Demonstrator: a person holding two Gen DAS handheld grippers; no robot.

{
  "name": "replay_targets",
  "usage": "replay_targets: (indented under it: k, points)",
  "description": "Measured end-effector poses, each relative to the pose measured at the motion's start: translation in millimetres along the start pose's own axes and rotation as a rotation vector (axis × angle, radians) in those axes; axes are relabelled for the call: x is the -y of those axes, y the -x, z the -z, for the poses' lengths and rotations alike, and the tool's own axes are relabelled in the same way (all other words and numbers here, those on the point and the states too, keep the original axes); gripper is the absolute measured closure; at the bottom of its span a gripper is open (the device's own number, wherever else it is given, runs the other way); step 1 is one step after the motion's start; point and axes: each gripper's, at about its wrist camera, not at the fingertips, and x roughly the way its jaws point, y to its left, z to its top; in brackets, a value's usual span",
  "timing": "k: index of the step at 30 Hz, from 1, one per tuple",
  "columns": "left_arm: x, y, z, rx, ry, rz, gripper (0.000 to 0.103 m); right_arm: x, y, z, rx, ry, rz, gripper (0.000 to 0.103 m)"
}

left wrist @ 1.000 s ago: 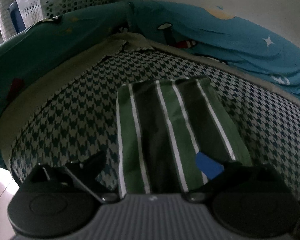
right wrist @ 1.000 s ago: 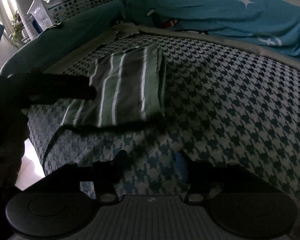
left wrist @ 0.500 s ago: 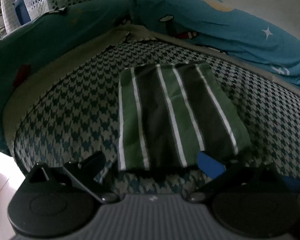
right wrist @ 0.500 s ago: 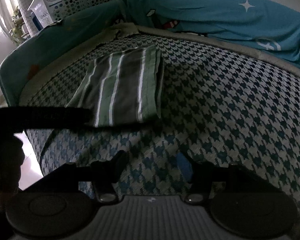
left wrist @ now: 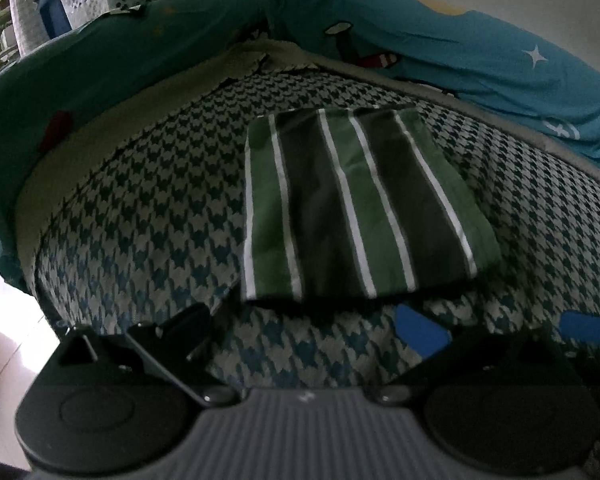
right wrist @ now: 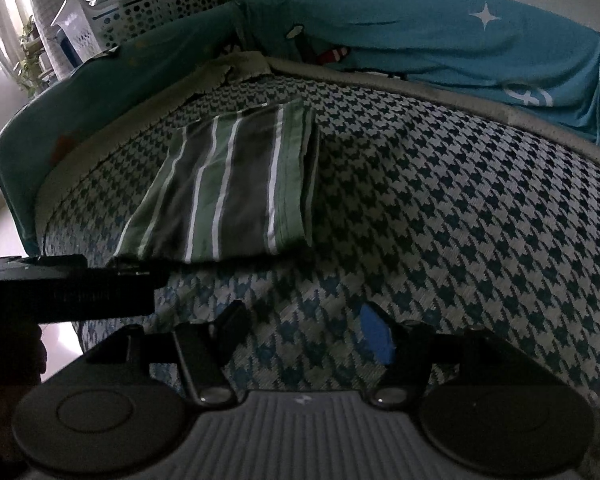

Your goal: Fold clothes

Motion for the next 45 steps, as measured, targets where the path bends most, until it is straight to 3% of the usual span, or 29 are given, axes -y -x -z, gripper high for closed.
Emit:
replay_targets:
  k: [45]
  points:
    - [12.9, -0.3, 7.3, -0.02, -0.026, -0.027, 0.0, 3.6, 7.7, -5.9, 0.015, -0.025, -0.033, 0.039]
